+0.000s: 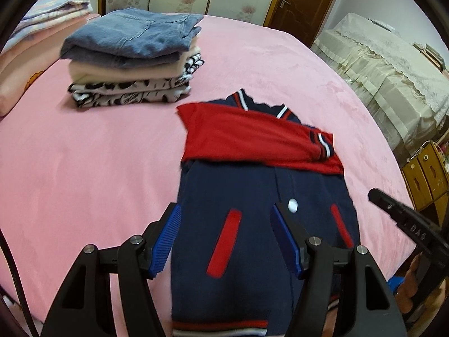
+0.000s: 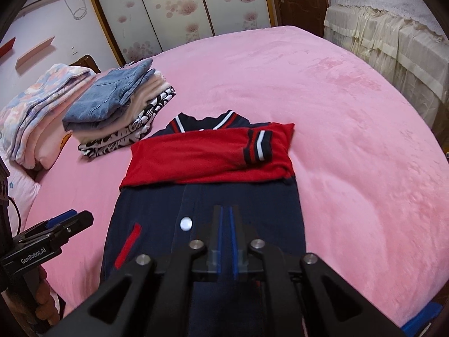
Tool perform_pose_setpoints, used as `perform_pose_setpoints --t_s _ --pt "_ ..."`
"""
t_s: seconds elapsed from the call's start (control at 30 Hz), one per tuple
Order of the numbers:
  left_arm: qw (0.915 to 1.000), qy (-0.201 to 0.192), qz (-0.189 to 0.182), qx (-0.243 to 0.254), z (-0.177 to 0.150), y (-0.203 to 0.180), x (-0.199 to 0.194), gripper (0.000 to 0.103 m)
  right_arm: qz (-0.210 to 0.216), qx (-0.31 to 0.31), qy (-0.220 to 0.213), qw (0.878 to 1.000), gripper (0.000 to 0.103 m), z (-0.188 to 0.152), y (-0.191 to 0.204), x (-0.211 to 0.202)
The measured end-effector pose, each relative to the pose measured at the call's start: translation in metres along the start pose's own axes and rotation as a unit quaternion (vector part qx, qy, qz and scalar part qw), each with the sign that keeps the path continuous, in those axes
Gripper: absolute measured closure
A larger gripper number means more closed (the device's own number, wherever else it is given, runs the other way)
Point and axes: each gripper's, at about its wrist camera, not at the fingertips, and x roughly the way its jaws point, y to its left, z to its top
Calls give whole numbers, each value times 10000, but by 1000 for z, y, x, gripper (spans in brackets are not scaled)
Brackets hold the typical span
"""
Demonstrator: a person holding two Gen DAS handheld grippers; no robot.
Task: Fold large clothes
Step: 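Grasp the striped jacket hem with both tools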
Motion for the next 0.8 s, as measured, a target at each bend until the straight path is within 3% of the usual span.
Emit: perform_pose_setpoints --t_s 0.03,0.07,0.47,0.8 --pt "10000 37 16 -20 -7 2 -3 38 -12 -5 -35 10000 73 -3 0 -5" --pt "10000 74 31 -38 -12 5 -4 38 -30 -11 -90 10000 69 -8 0 -10" --pt "9965 729 109 -399 -87 37 -1 38 -198 -140 71 9997 68 -66 -23 -33" --pt "9888 963 -455 -1046 -125 63 11 38 -66 365 576 9977 68 -111 -73 -25"
